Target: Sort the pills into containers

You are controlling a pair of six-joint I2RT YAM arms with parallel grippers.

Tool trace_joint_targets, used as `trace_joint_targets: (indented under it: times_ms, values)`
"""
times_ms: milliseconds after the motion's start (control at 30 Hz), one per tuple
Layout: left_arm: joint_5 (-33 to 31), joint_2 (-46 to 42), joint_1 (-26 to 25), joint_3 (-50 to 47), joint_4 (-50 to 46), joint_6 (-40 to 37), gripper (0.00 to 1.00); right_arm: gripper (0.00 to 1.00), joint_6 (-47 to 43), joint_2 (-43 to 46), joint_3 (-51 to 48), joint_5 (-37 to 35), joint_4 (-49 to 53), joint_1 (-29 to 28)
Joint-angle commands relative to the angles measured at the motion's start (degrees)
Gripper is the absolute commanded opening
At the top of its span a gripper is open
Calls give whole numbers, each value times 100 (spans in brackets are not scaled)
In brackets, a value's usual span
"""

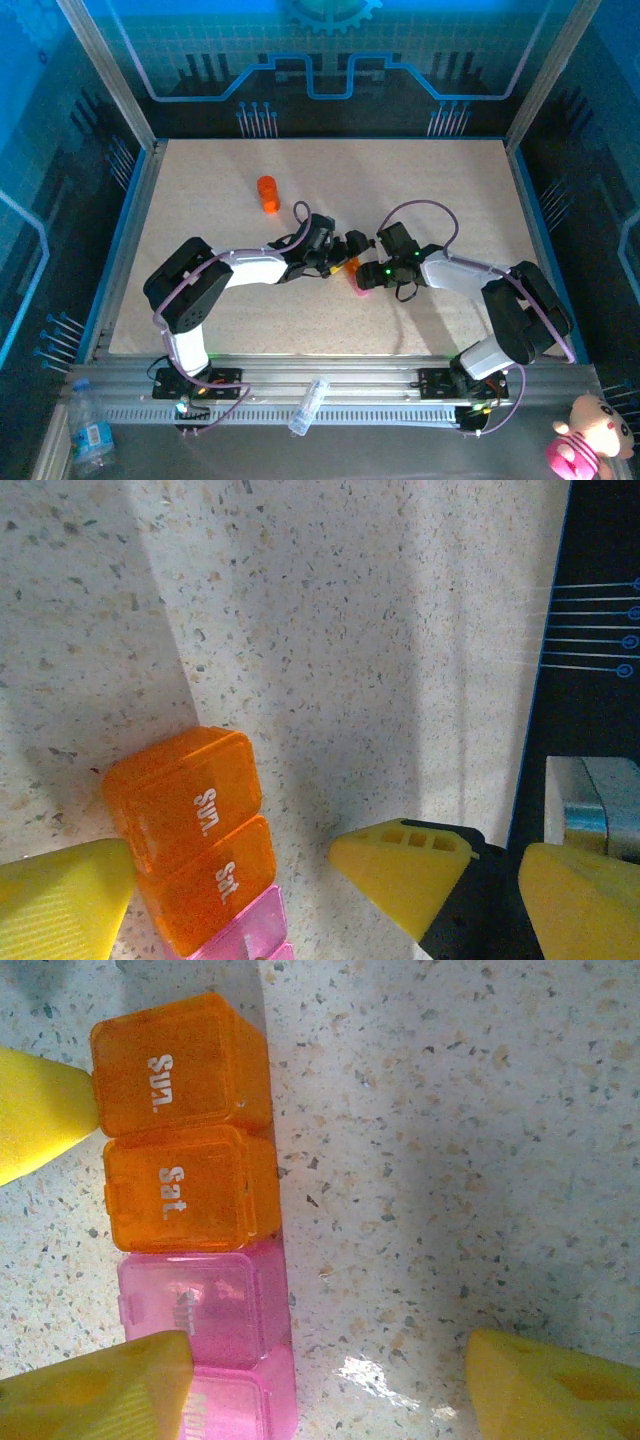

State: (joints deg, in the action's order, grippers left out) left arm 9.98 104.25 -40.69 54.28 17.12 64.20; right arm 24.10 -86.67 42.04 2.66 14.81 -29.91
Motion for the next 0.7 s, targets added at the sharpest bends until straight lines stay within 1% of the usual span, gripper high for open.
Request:
trace_joint_targets:
  times_ms: [0, 400, 667]
  values:
    - [136, 19, -55, 179, 295, 174, 99, 73, 42, -113, -117, 51, -14, 62]
    - [132, -336, -71, 85, 801, 323, 99, 73, 25, -210, -178, 22, -48, 73]
    - [-53, -792, -75, -93, 1232, 238, 99, 73, 19, -260, -178, 16, -50, 82]
